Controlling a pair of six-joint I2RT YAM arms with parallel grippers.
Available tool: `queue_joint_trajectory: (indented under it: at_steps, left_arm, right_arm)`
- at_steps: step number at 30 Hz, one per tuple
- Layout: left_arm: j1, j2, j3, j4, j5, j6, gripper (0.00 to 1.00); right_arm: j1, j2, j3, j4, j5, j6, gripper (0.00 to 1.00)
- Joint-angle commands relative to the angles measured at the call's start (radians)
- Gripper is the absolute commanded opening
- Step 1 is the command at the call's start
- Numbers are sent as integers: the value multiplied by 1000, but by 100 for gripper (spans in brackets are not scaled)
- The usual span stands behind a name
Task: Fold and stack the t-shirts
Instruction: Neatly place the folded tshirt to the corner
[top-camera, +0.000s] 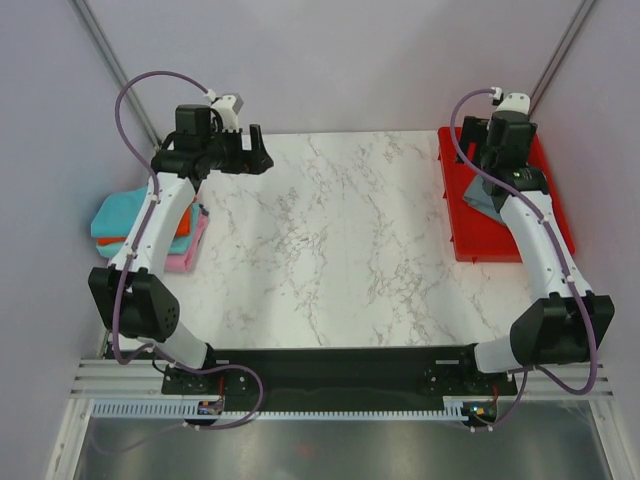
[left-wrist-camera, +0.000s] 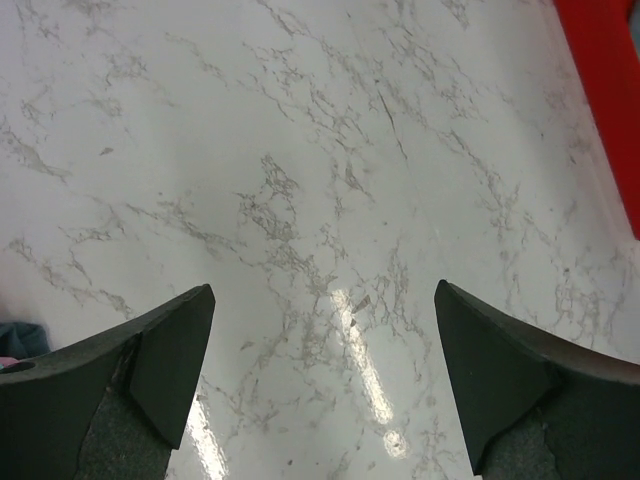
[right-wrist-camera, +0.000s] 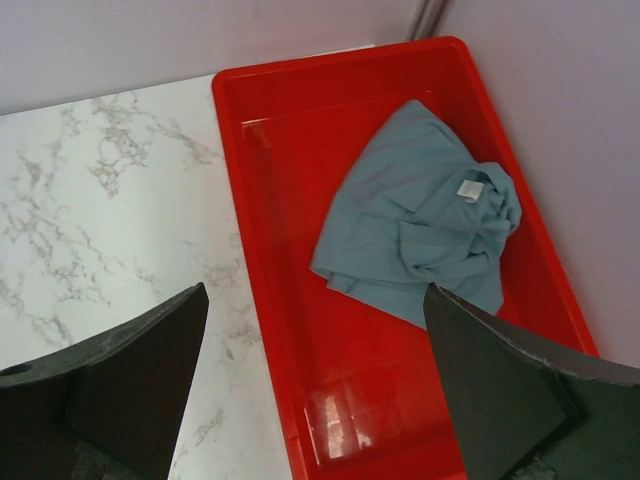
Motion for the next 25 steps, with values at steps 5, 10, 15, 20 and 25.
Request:
queue_joint_trajectory:
  at_steps: [5, 10, 15, 20, 25]
  left_arm:
    - [3, -47, 6, 26, -27, -24, 99]
    - [3, -74, 61, 20, -1, 46, 100]
    - [3, -83, 73, 36, -318, 74, 99]
    - [3, -105, 64, 72, -413, 88, 99]
    - [3, -105, 47, 66, -341, 85, 99]
  right_arm:
    - [-1, -69, -56, -53, 111, 37, 98]
    - [-1, -31, -27, -48, 77, 29, 98]
    - [-1, 46, 59, -42, 48, 81, 98]
    - [3, 76, 63, -24, 30, 65, 98]
    - [5, 84, 55, -10, 27, 32, 98]
